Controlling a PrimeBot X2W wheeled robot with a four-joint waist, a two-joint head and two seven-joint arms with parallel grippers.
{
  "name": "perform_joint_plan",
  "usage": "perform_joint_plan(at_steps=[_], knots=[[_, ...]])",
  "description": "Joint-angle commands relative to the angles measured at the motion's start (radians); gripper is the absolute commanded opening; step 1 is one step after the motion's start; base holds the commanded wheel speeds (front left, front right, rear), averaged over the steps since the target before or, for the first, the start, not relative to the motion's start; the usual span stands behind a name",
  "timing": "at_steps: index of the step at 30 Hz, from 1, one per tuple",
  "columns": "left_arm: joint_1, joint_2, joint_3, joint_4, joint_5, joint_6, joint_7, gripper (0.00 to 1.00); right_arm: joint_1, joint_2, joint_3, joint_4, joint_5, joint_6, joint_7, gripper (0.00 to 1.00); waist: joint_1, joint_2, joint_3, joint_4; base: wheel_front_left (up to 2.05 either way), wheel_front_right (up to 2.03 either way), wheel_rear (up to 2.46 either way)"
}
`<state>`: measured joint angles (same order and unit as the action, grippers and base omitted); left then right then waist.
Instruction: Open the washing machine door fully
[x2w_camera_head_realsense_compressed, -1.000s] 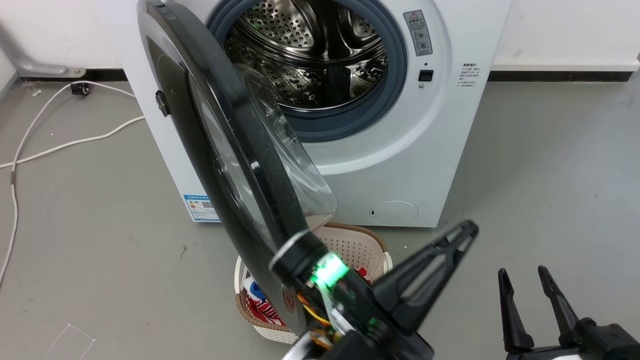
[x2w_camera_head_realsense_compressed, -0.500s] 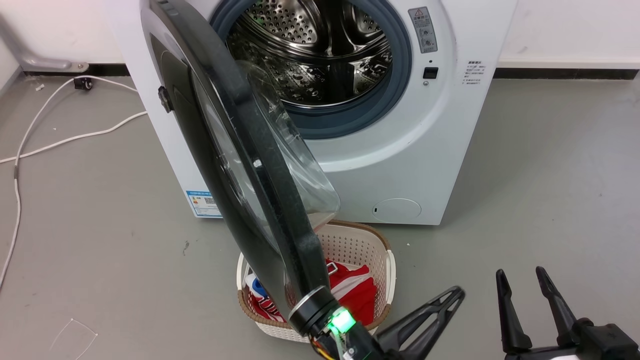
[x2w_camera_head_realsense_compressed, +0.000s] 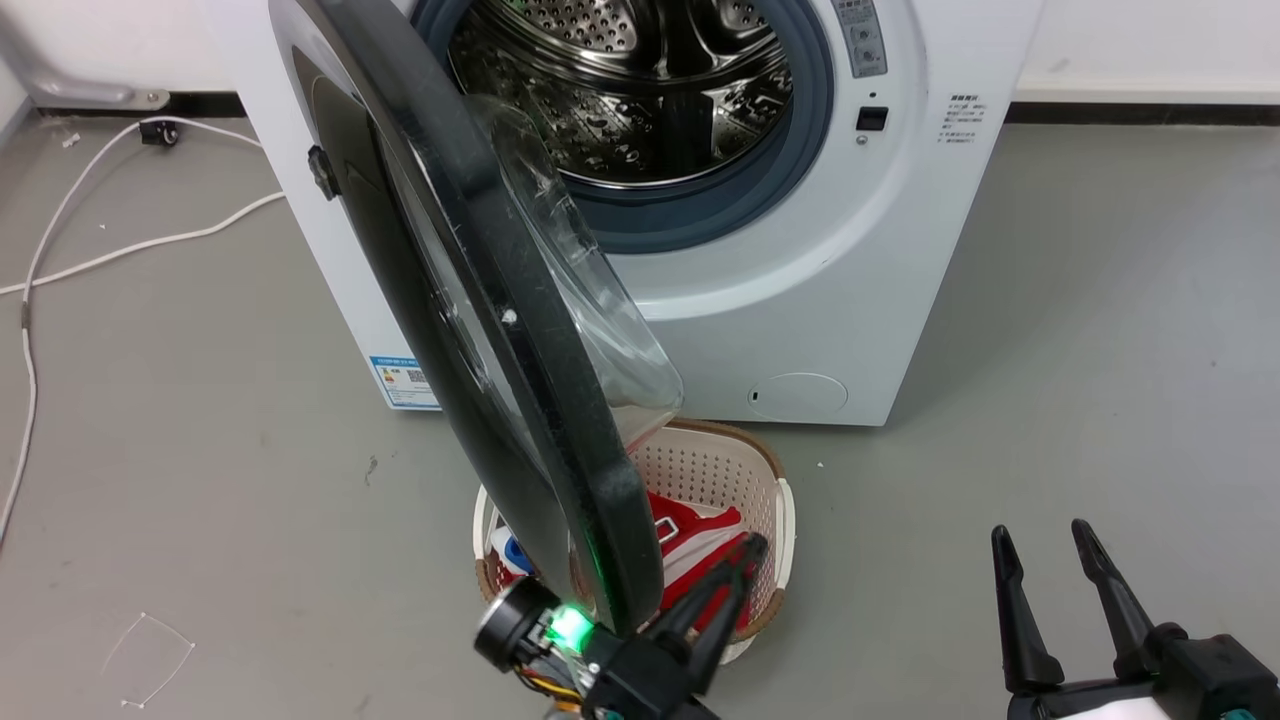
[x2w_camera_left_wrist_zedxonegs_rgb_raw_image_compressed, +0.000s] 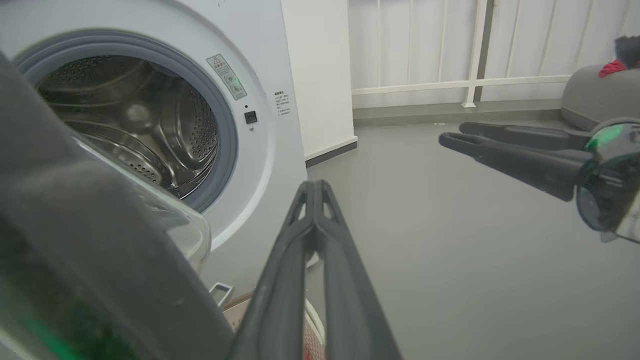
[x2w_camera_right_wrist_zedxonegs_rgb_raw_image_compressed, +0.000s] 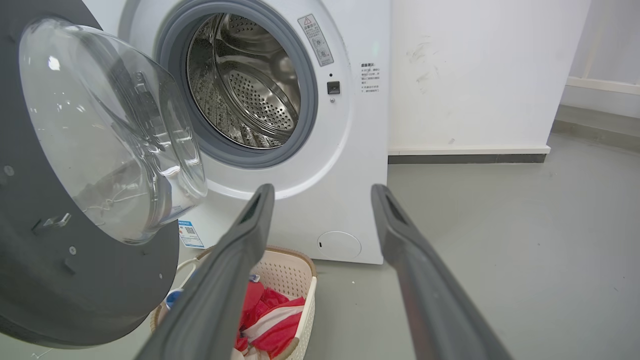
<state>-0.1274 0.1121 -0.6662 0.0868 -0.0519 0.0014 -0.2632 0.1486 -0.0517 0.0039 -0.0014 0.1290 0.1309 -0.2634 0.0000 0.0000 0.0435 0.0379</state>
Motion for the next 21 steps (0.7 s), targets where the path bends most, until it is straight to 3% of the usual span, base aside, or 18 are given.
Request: perform_joint_plan(at_steps=[1,12,21], knots=[[-0.002,0.001,0.012,0.005,-0.006,0.007,-0.002,0.0,-0.009,0.003,-0.002,0.0,-0.008,0.0,-0.002,1.0,0.0,0.0,0.005,0.001,0.0,0.0,0.0],[0.017,0.012,0.125,0.009,-0.015,0.043,0.001,0.0,-0.01,0.003,-0.01,0.008,-0.001,0.0,-0.002,1.0,0.0,0.0,0.017,0.039,0.0,0.0,0.0],[0.057,0.021,0.154,-0.003,-0.008,0.044,0.001,0.0,0.001,0.003,-0.011,0.009,0.017,0.0,-0.002,1.0,0.0,0.0,0.007,0.124,0.0,0.0,0.0]])
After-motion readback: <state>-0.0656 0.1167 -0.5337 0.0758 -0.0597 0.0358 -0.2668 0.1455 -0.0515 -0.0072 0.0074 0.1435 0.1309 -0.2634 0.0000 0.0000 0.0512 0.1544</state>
